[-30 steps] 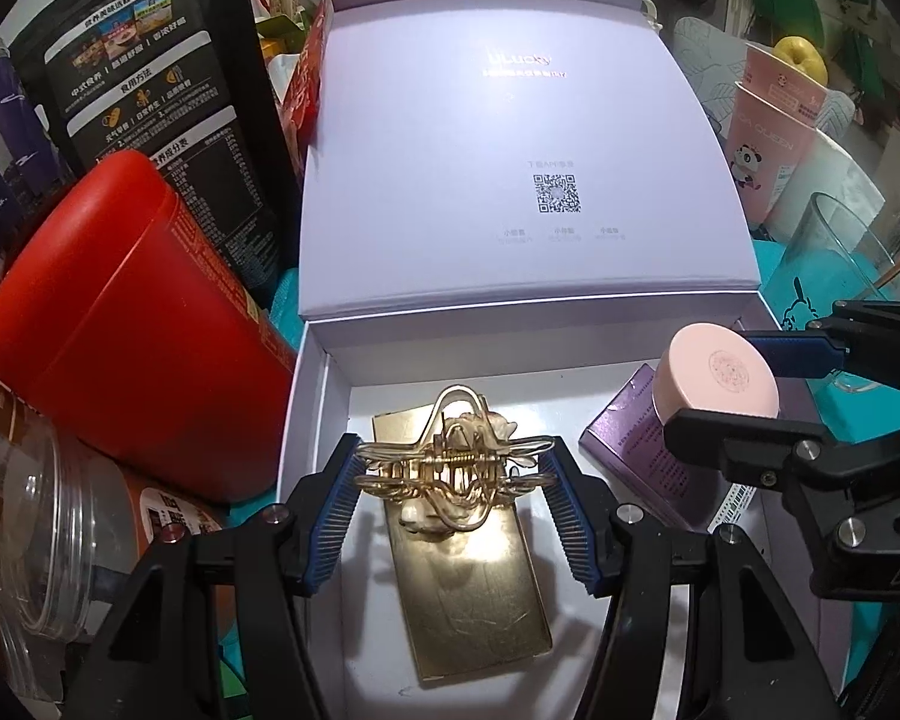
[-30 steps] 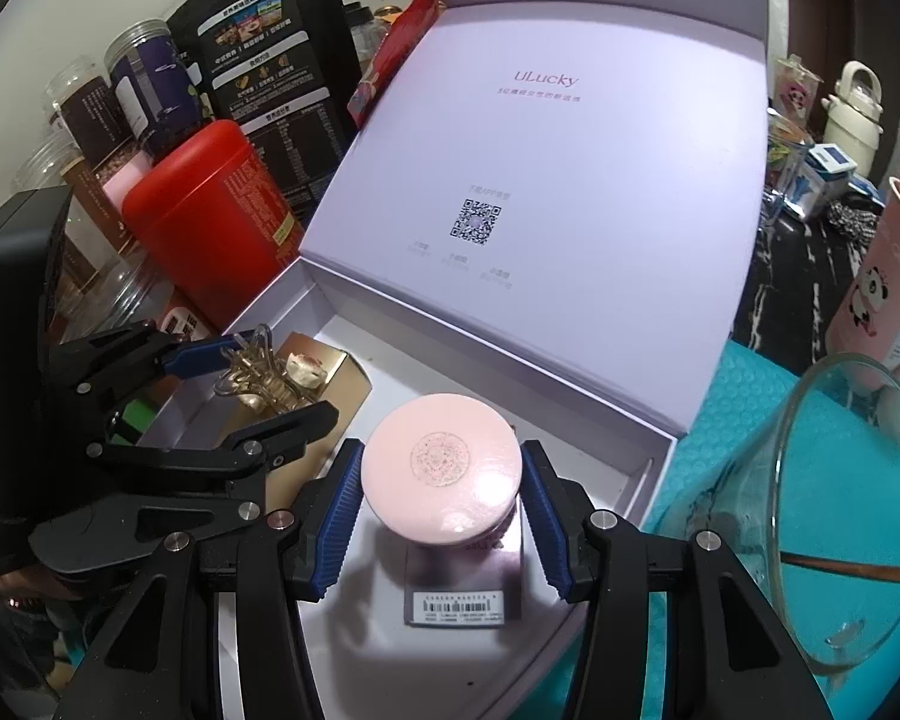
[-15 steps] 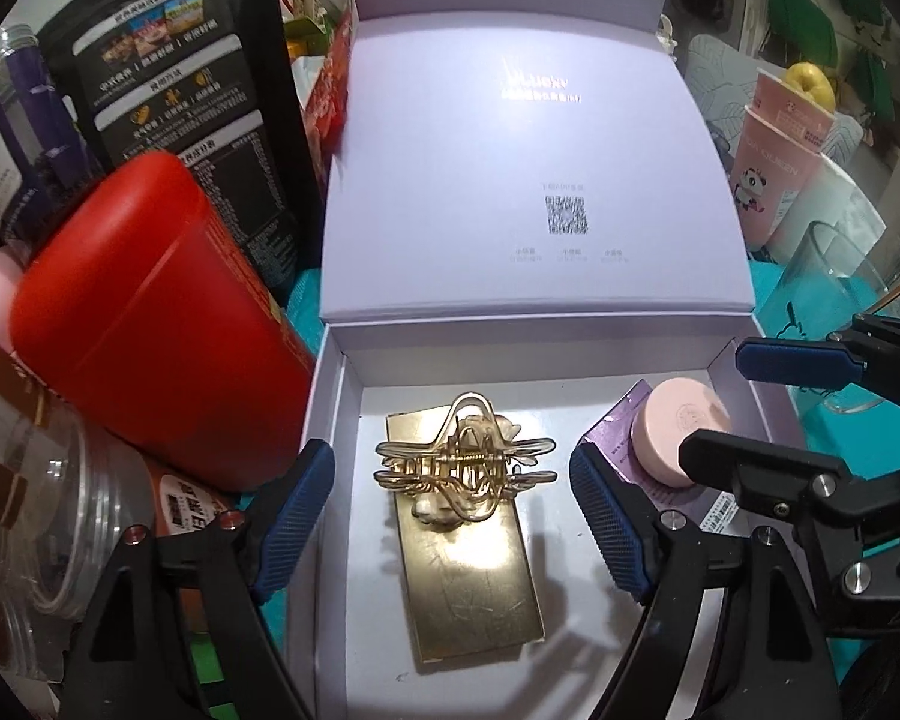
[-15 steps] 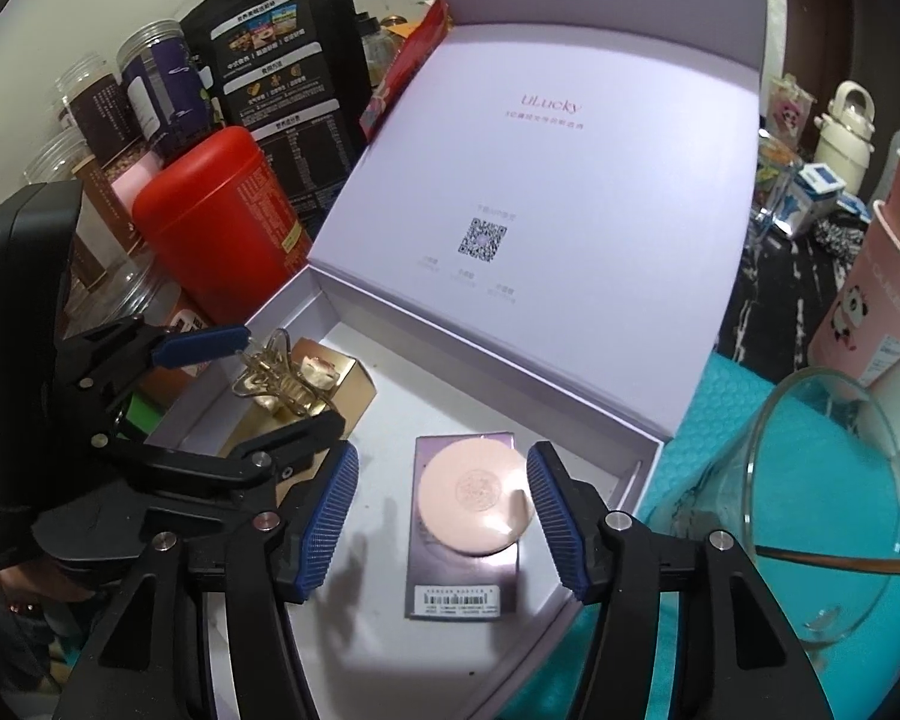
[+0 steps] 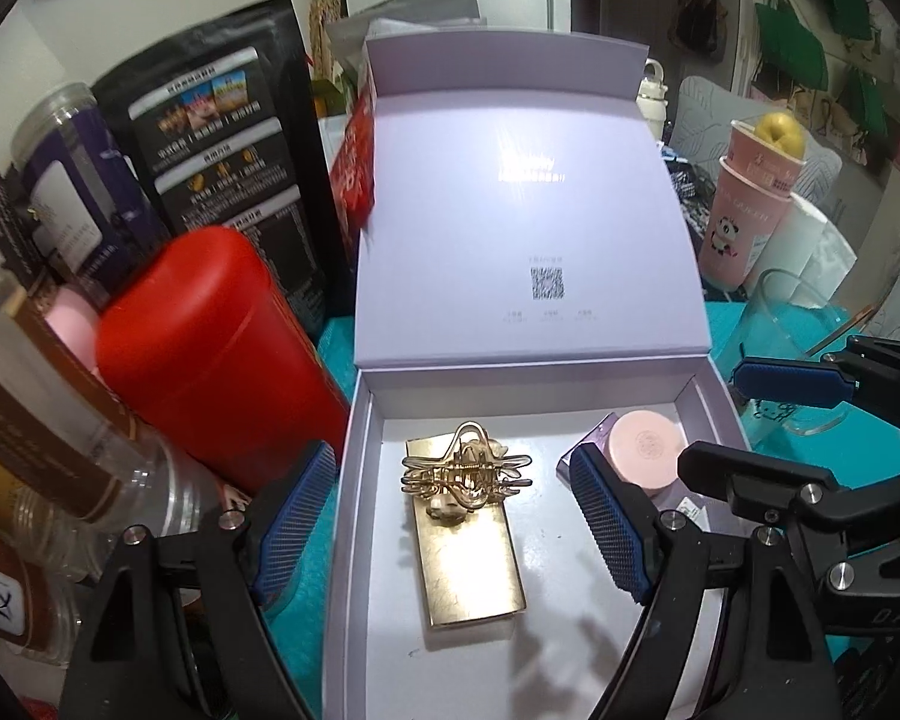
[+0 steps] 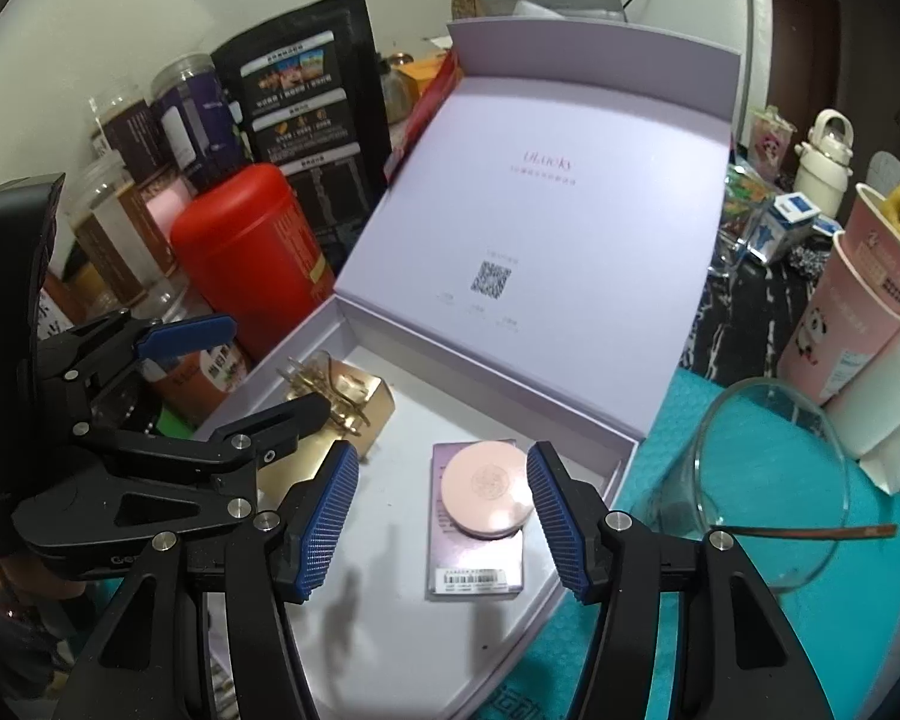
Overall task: Organize rigid objects
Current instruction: 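Open the left tool on the gold block while the right tool releases the compact, then withdraw both tools from the lavender box back over the clip pile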
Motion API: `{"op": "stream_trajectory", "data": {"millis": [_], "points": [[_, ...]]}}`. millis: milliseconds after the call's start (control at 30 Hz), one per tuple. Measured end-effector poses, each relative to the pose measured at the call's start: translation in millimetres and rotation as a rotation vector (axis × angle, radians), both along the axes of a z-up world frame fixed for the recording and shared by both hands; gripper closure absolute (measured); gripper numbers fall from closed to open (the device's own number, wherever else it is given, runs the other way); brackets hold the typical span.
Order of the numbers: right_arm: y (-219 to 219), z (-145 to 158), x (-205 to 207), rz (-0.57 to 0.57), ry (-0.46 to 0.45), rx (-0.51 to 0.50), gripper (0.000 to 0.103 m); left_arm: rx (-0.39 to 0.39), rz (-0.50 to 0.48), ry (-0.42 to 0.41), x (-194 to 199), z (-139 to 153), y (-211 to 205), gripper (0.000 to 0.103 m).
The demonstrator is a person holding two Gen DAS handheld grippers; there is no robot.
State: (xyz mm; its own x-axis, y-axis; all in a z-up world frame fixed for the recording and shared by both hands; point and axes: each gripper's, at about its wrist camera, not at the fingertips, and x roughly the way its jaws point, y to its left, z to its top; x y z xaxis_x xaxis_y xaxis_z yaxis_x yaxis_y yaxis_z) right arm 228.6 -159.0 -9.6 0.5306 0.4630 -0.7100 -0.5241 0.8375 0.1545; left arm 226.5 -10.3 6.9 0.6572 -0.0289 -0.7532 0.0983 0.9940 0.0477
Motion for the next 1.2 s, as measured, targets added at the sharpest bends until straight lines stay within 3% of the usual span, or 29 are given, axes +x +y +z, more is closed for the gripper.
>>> {"op": "stream_trajectory", "data": {"millis": [500,1200], "points": [[-9.2,47.3,-48.0,-0.02,-0.122,0.008,0.044,-0.002,-0.003,-0.119,-41.2,51.4,-4.9,0.022],[-15.1,91.5,-150.8,-0.033,-0.284,0.017,0.042,-0.021,0.008,-0.251,-137.0,99.5,-0.4,0.022]]}}
